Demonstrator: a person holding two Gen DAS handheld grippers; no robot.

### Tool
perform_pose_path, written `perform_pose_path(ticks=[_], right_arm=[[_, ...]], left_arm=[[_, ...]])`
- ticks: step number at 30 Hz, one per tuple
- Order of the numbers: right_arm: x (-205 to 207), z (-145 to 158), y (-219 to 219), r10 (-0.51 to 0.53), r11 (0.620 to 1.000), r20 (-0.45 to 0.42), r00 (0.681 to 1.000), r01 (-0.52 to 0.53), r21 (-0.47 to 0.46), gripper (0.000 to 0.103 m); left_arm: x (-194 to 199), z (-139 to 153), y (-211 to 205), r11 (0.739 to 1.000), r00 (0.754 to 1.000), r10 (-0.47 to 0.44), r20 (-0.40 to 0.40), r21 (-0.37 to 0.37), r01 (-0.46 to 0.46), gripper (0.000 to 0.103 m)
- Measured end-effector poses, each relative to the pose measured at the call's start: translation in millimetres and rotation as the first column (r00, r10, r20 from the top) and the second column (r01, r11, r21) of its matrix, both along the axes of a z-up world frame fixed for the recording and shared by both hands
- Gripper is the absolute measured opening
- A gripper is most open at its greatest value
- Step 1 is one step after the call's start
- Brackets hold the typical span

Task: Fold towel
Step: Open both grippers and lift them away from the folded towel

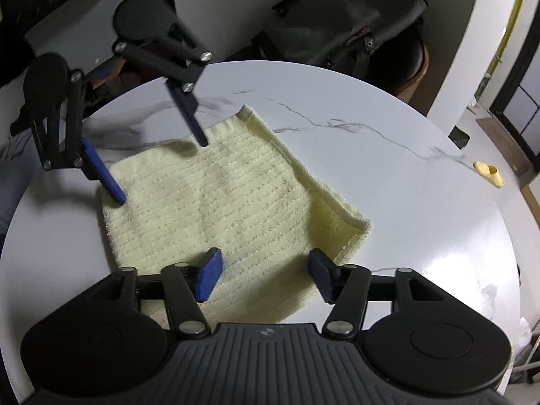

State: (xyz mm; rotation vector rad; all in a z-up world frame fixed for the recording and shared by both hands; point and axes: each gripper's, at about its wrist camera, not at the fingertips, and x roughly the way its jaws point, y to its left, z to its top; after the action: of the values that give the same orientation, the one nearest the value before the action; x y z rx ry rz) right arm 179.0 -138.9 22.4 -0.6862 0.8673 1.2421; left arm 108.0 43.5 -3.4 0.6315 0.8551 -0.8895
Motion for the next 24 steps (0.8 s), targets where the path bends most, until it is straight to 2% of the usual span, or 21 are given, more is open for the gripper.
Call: perform_pose_path(ticks=[10, 15, 19, 24], right_arm=[[-13.8, 15.0, -2.3, 0.008, 1.000, 0.047, 0.999, -0.007, -0.020, 0.067], [-29.0, 25.1, -8.9, 0.008, 1.000, 0.098, 0.995, -0.005, -0.025, 0.068], [-40.8, 32.2, -13.7, 0.014, 1.000, 0.109, 0.994, -0.011, -0.026, 0.076], [-56.2, 39.2, -20.2, 0.018, 1.000, 0.128, 0.992, -0.015, -0.024, 0.078]], left_arm=[[-9.8, 3.9, 5.2, 0.999, 0.999, 0.032, 0.041, 0.022, -0.033, 0.081], [-17.3, 8.7, 4.8, 0.998, 0.996, 0.050, 0.070, 0.035, -0.053, 0.086], [-23.0, 15.1, 8.8, 0.997, 0.995, 0.064, 0.080, 0.045, -0.068, 0.088], [-35.0, 19.3, 6.0, 0.995, 0.993, 0.079, 0.089, 0.052, -0.084, 0.091]])
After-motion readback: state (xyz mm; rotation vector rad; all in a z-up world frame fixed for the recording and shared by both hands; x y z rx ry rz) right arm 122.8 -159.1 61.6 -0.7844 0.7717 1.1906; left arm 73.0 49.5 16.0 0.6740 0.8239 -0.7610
